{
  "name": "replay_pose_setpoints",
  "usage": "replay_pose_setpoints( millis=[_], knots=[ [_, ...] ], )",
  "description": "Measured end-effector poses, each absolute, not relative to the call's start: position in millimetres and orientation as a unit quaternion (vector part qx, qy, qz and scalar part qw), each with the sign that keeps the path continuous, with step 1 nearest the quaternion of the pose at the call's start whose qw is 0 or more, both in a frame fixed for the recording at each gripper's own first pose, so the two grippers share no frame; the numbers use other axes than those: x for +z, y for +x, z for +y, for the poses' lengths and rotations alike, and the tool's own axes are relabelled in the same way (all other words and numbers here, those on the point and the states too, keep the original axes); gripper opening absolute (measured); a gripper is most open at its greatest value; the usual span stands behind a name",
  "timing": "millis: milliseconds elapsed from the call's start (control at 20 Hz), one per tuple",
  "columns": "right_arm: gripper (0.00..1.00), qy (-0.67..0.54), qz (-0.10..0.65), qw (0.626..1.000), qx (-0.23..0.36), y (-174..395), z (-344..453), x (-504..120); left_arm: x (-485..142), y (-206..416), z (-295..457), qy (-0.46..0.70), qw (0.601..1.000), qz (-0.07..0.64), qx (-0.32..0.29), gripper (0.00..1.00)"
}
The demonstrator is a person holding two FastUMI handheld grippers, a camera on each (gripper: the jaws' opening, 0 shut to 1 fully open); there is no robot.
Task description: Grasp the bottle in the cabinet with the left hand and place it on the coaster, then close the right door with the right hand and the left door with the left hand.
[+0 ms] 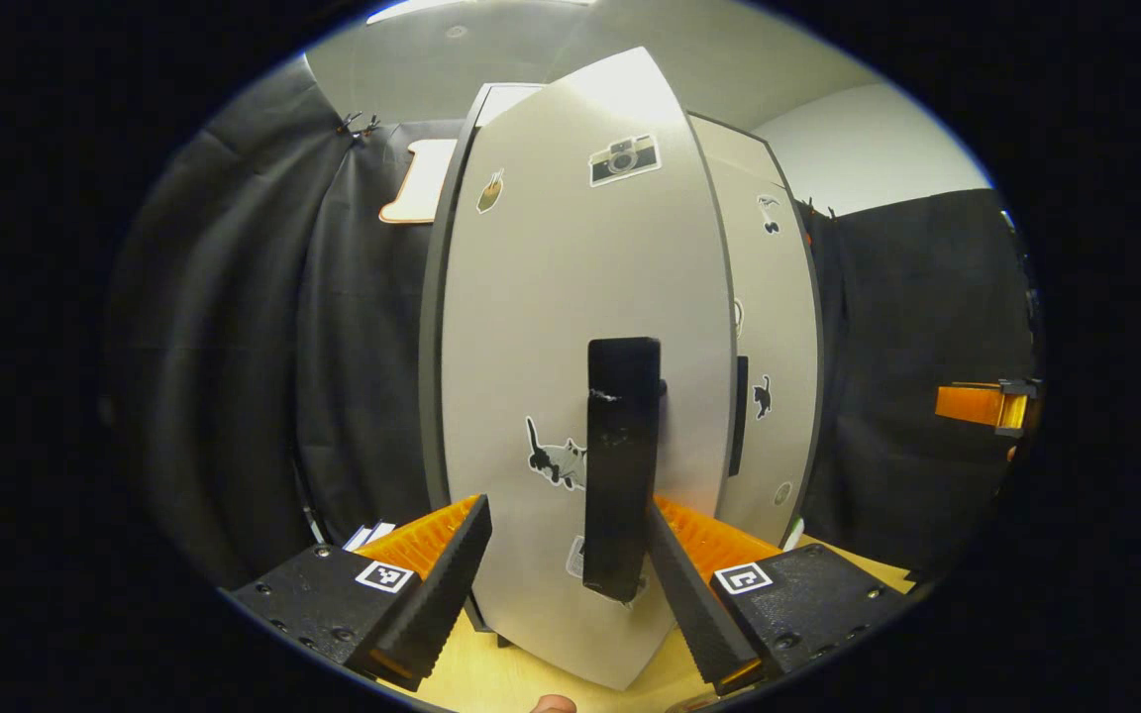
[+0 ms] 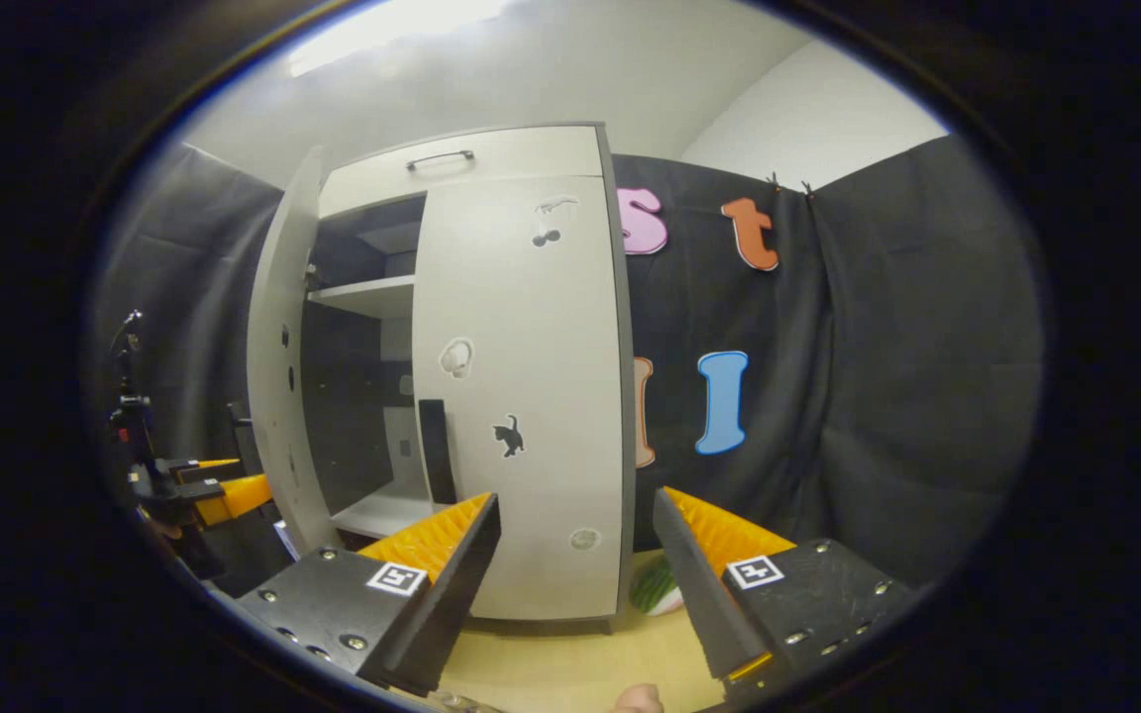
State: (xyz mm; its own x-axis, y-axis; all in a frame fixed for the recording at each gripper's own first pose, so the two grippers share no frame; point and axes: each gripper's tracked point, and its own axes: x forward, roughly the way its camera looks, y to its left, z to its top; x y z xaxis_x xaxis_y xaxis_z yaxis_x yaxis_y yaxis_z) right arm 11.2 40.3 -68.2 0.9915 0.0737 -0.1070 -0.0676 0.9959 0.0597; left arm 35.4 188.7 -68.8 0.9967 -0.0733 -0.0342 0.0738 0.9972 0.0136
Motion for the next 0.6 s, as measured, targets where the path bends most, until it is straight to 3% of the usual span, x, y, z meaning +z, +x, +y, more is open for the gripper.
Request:
replay_pose_setpoints(
  millis=[600],
  knots=[
    [0.94, 0.023, 0.055, 0.998, -0.009, 4, 2, -66, -75, 74, 156, -0.024, 0.998, 0.019, -0.061, 1.0]
  ],
)
